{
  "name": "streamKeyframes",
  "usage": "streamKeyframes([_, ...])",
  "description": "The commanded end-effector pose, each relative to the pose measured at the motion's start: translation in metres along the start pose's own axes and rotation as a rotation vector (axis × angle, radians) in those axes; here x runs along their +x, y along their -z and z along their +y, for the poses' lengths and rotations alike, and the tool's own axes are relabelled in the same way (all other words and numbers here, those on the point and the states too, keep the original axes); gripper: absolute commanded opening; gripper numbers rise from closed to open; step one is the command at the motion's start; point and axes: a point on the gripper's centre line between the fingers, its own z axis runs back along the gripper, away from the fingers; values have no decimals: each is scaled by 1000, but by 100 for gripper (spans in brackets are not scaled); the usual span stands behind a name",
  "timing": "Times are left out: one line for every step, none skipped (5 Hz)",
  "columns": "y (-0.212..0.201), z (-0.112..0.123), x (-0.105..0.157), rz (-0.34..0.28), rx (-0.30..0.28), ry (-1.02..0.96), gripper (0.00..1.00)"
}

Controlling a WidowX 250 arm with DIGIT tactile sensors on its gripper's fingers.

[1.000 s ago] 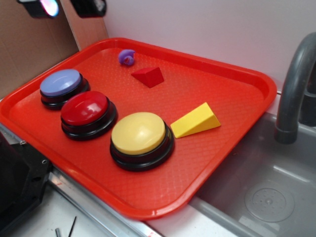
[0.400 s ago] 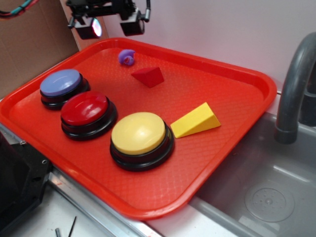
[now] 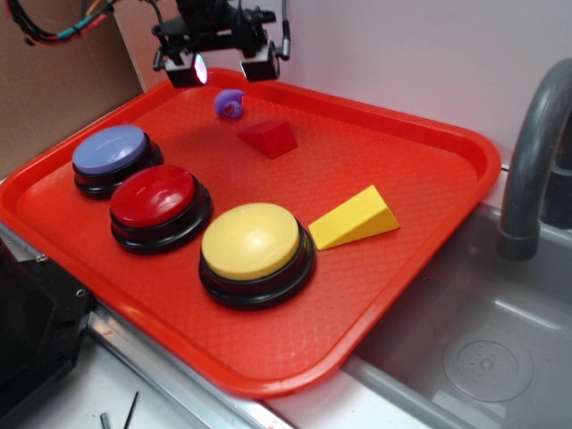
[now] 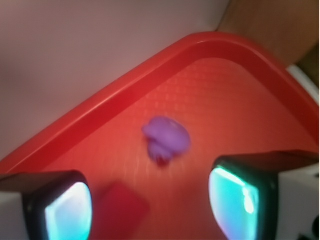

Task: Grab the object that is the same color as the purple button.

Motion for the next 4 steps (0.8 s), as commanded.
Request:
streamKeyframes([18,3,33,-71,42,-26,100])
streamKeyframes([29,7,34,-51,67,-40,100])
streamKeyframes([26,12,32,-61,95,-30,0])
streamKeyframes([15,12,33,-73,71,-43,0])
